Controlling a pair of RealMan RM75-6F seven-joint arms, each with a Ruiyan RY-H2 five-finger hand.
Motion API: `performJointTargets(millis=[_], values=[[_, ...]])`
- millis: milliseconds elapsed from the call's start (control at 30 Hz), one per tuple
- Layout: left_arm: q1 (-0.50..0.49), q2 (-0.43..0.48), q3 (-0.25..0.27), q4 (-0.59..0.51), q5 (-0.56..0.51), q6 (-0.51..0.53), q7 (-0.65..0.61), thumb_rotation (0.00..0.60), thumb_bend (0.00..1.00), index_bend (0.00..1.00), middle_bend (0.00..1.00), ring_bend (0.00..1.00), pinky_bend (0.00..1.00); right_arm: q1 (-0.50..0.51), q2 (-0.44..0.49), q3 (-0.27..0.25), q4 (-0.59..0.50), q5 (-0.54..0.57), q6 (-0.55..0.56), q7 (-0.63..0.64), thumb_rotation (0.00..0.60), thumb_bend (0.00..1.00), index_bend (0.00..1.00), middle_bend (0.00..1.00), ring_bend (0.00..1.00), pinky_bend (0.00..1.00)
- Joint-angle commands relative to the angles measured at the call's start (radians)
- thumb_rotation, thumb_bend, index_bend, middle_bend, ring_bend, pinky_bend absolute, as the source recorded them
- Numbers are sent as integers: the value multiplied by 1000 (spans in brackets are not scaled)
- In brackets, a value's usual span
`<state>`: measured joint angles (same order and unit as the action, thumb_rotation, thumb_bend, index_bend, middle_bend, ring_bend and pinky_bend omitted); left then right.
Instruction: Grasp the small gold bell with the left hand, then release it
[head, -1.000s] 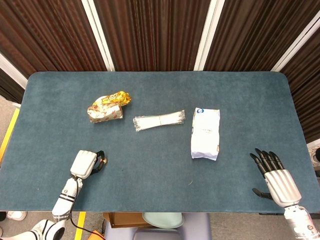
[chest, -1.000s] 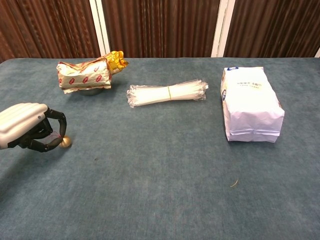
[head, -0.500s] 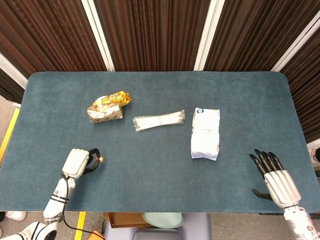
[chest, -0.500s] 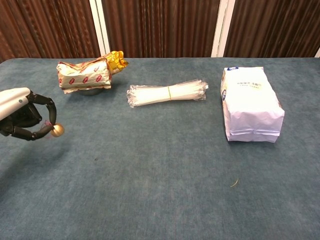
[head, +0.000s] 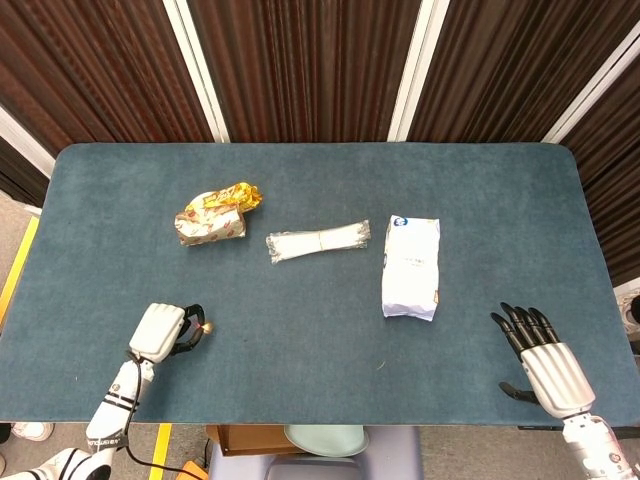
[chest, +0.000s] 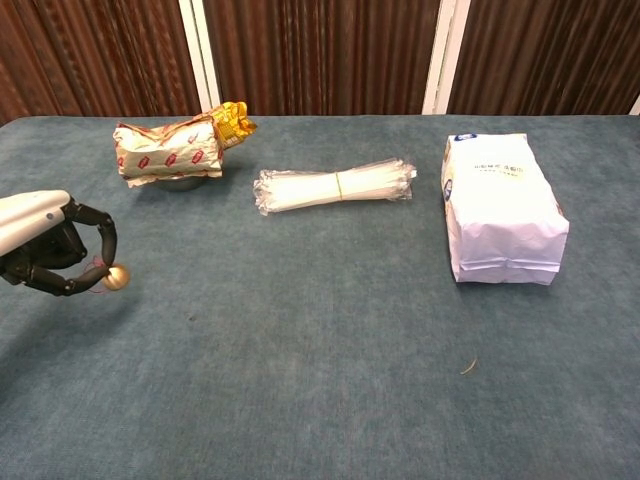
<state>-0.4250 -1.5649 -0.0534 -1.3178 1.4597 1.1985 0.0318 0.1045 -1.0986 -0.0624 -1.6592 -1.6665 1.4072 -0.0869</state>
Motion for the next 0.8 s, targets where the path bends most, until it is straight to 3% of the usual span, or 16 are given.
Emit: performJointTargets(millis=[33, 300, 567, 633, 700, 800], values=[[-3, -9, 2, 29, -8, -12, 11, 600, 511, 709, 1000, 1000, 1000, 0, 0, 2, 0, 6, -3, -1, 600, 212, 0, 0, 0, 0], [-8, -44, 8, 86, -11, -27, 21, 600, 513, 681, 1000, 1000, 1000, 2, -1, 3, 0, 9, -6, -4, 600, 212, 0, 0, 0, 0], [-12, -51, 18, 104, -18, -55, 23, 600, 485, 479, 1000, 982, 1000, -1, 0, 6, -1, 14, 2, 2, 600, 212, 0, 0, 0, 0], [-13, -47, 19, 99, -20, -60, 26, 600, 462, 351, 987, 971, 999, -2, 0, 7, -1, 13, 4, 3, 600, 212, 0, 0, 0, 0], [-10, -40, 18, 87, -17, -49, 29, 600, 439, 152, 960, 957, 993, -2, 0, 6, -1, 12, 5, 4, 600, 212, 0, 0, 0, 0], [3, -19, 18, 58, 1, -6, 29, 600, 419, 5, 936, 946, 985, -3, 1, 7, -1, 13, 5, 5, 600, 212, 0, 0, 0, 0]])
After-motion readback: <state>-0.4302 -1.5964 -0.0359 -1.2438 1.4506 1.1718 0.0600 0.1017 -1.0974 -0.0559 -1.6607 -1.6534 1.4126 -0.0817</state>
